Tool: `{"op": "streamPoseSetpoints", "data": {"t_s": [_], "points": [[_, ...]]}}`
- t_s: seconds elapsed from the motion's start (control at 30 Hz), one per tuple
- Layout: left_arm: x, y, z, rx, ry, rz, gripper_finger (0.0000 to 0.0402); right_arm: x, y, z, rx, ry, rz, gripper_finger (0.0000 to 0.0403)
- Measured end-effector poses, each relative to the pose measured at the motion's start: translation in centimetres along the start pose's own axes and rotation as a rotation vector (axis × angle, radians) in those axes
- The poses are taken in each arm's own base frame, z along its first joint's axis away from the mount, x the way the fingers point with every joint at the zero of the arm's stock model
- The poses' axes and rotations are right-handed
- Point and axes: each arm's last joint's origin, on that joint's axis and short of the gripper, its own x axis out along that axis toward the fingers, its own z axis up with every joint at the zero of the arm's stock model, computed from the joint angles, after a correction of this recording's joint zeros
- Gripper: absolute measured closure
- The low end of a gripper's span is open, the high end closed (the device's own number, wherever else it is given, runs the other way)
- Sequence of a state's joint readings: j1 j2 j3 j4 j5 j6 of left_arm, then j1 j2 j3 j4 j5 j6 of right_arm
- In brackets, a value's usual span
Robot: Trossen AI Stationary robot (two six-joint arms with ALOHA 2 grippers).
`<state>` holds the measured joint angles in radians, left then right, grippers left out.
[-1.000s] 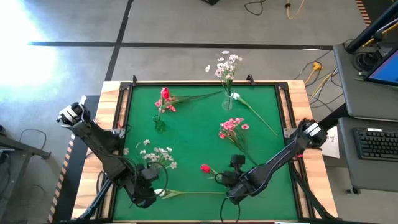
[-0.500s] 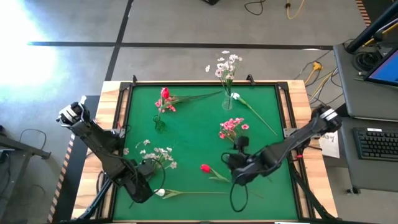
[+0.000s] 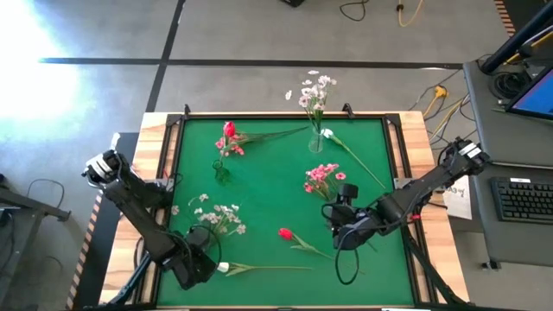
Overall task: Sort flowers into vase by color
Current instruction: Put the white flowers into the transparent vase
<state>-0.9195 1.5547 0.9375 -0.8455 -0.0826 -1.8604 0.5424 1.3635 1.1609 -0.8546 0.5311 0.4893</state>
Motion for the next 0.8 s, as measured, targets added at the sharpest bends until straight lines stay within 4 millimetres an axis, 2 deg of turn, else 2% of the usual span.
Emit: {"op": "streamPoseSetpoints", "data": {"t_s": [0.2, 0.3, 0.47, 0.63, 0.8], "points": [[1.6, -0.1, -0.2, -0.004, -0.015, 0.072, 0.0214, 0.8, 0.1, -1.0, 0.019, 0.031, 0.000, 0.0093], [2.7, -0.2, -0.3, -0.003, -0.028, 0.112, 0.0228, 1.3, 0.2, -1.4, 0.020, 0.030, 0.001, 0.0096], [4.1, -0.5, -0.5, -0.013, -0.042, 0.160, 0.0287, 1.5, 0.2, -1.6, 0.010, 0.028, 0.002, 0.0094], [4.2, -0.6, -0.5, -0.025, -0.039, 0.144, 0.0380, 1.0, 0.2, -0.9, 0.011, 0.006, 0.014, 0.0093], [3.2, -0.3, -0.4, -0.032, -0.030, 0.117, 0.0398, 0.4, 0.3, -0.5, 0.006, 0.001, 0.024, 0.0101]]}}
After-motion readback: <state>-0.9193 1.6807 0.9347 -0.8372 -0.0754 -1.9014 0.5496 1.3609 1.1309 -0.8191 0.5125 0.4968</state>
